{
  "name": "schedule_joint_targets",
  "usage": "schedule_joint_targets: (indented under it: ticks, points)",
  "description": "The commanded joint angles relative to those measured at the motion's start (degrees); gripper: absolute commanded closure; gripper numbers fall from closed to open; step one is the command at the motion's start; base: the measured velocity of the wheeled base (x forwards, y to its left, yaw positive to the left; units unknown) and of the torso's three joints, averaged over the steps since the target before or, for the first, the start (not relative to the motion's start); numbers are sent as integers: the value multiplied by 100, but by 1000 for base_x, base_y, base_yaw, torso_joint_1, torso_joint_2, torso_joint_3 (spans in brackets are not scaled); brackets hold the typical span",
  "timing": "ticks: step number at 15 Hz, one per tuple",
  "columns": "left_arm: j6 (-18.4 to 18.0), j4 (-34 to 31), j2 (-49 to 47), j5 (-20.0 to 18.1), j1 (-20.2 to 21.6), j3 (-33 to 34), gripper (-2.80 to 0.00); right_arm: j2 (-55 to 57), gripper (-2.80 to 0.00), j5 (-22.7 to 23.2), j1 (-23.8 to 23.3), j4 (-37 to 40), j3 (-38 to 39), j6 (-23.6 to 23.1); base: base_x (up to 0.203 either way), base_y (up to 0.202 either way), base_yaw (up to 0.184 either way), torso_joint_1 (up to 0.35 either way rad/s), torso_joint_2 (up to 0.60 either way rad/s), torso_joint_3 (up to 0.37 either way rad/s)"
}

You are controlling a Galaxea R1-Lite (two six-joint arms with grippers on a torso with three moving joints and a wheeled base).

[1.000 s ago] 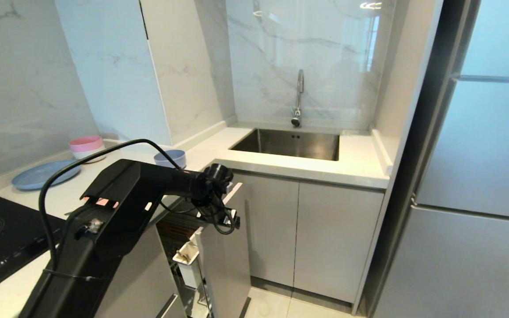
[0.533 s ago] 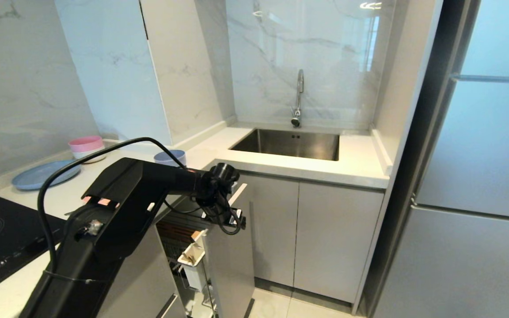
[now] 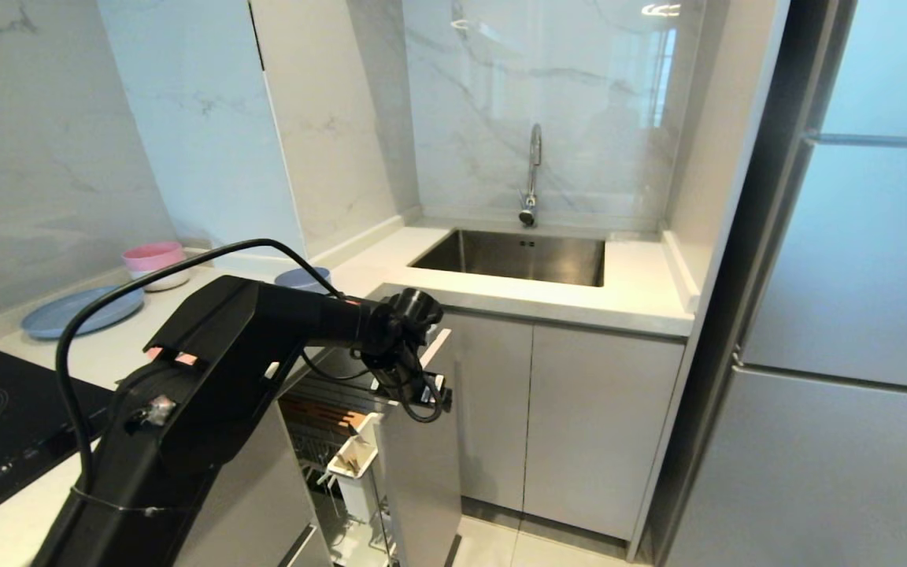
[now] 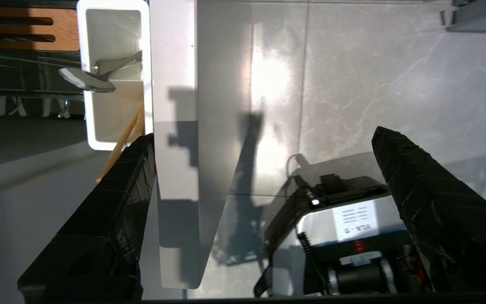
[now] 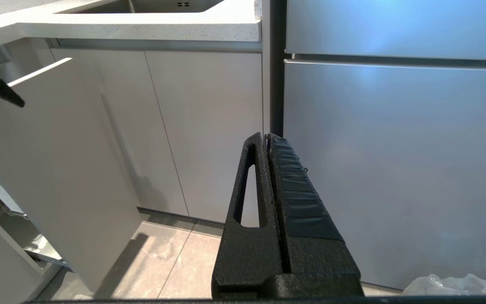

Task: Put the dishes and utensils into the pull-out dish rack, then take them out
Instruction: Open the cupboard

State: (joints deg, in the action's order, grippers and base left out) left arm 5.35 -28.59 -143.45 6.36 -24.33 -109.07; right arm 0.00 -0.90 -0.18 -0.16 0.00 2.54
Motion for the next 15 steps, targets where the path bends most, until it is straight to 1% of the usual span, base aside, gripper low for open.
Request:
schedule_joint_targets:
  ticks: [1,3,10,13,15]
  points:
    - [81,-6,41,43,-76,-9,-280,0,0,2,1,-2,0,1,0,0,0,0,0,0]
    - [124,-15,62,199,-160,8,-280,1,0,2,1,-2,0,1,0,0,0,0,0,0]
    - [133,-37,62,199,-522,127,-280,0,0,1,1,-2,0,1,0,0,0,0,0,0]
    - [133,-233,54,157,-688,140,-280,0,0,0,1,-2,0,1,0,0,0,0,0,0]
    - [142,-252,54,155,-800,159,-280,0,0,2,1,0,0,1,0,0,0,0,0,0]
